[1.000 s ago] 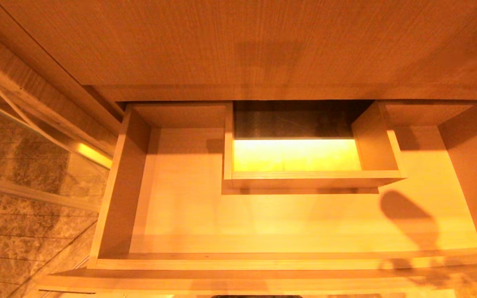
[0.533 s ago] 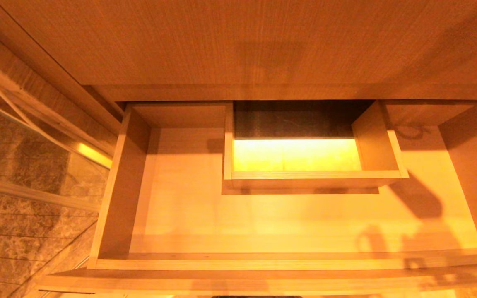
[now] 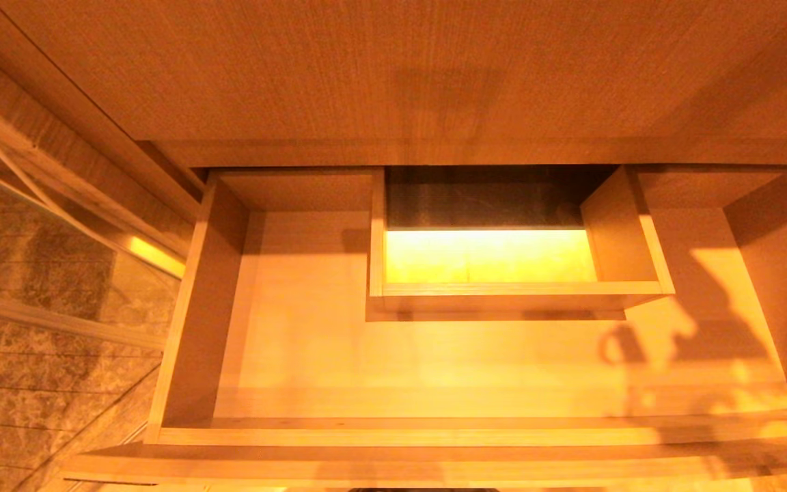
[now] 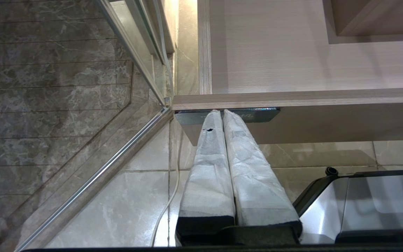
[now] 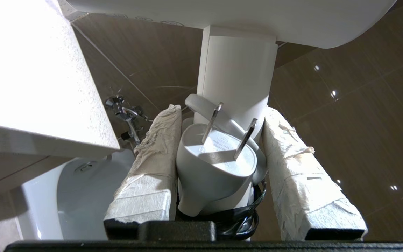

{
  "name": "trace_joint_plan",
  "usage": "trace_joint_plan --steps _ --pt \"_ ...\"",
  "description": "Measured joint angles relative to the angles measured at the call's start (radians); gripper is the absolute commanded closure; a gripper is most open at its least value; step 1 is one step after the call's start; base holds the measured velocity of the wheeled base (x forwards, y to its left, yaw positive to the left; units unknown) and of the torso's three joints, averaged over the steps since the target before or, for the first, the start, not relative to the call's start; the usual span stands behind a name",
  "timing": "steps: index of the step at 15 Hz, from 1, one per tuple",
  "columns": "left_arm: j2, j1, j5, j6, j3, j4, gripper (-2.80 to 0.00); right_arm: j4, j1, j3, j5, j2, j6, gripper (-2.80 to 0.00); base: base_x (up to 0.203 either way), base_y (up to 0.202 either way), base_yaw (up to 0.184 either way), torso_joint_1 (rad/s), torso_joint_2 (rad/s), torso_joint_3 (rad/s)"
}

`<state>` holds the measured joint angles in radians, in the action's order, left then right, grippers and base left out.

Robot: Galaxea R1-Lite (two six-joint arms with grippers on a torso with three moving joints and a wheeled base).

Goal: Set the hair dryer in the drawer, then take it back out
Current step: Place it on the countertop

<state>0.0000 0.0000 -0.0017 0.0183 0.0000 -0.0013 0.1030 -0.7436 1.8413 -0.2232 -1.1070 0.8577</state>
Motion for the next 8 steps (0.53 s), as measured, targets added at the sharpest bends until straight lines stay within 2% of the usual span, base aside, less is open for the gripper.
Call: trace_joint_plan --steps 8 --pt "0.0 0.0 0.0 0.0 0.0 0.0 0.0 -0.003 0.0 0.094 -0.039 -0.113 -0.006 0.0 0.0 0.0 0.0 0.0 0.0 0.0"
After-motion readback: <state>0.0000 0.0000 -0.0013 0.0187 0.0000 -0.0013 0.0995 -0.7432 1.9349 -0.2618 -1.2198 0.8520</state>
